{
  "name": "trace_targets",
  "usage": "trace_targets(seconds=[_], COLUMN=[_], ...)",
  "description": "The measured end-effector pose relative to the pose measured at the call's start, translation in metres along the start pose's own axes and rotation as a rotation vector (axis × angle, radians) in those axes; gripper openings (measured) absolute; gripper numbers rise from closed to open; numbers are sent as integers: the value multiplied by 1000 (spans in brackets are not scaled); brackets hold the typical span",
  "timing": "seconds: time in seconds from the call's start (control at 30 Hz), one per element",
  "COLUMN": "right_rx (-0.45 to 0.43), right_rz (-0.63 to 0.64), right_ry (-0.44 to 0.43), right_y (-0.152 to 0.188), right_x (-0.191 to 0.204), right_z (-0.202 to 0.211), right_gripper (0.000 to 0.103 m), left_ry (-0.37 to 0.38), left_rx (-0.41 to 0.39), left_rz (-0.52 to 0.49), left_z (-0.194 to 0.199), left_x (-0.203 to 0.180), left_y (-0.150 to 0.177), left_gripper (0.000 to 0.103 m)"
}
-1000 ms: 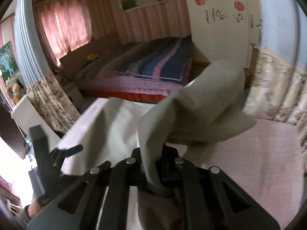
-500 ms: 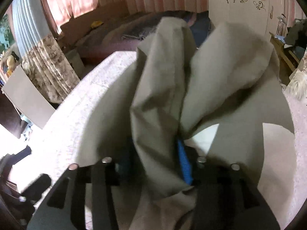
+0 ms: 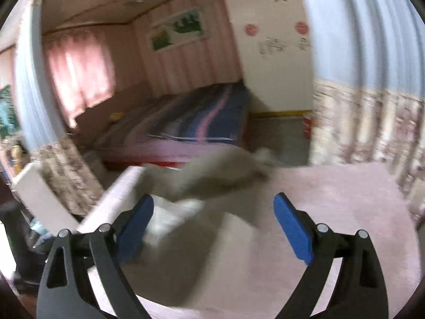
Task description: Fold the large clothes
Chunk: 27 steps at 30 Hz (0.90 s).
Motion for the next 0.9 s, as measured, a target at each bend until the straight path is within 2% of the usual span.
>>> trace_targets(seconds=[0.1, 0.2, 0.33, 0.43, 0.5, 0.57, 0.6, 0.63, 0.7, 0.8, 0.9], right_rx=[47, 71, 100, 118, 126, 133, 134, 132, 120, 97, 80], right_rz=[-50, -71, -68, -62, -58, -51, -44, -30, -19, 22, 126], right_ry=[6, 5, 4, -7, -13, -19, -23, -21, -14, 1, 27], right_y=[21, 37, 46, 52, 56, 60, 60, 61, 62, 61, 54], right_x=[-45, -63, -66, -63, -58, -49, -46, -41, -35, -24, 4], right_z=[-2, -6, -19, -29, -34, -37, -40, -43, -47, -53, -60], right_gripper=[92, 92, 92, 92, 92, 92, 92, 92, 92, 92, 92], left_ry=[-34, -19, -13, -62, -104, -116, -105, -88, -73, -82, -158], left_rx=[-44, -71, -87, -62, -9, 28, 40, 71, 107, 118, 97], left_rz=[-59, -88, -112, -154, -166, -165, -162, -154, -165, -118, -50], left_z=[7, 15, 22, 8, -21, -42, -50, -60, -69, -71, -58], left_x=[-41, -71, -91, -98, -92, -84, -80, -72, -61, -26, 24], left_y=[-9, -17, -15, -10, -7, -3, -2, 3, 9, 22, 30], left_gripper=[100, 100, 100, 100, 100, 86, 72, 47, 22, 14, 12])
Point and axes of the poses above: each gripper's, at about its wrist camera, not at the fingertips, and z roughly against the way its jaws point, x to its left, y to its underside, the point moved 10 cm from there along -z, roughly the way its jaws point, and after that the axes turned 11 degrees about x, right-handed, at the moved point
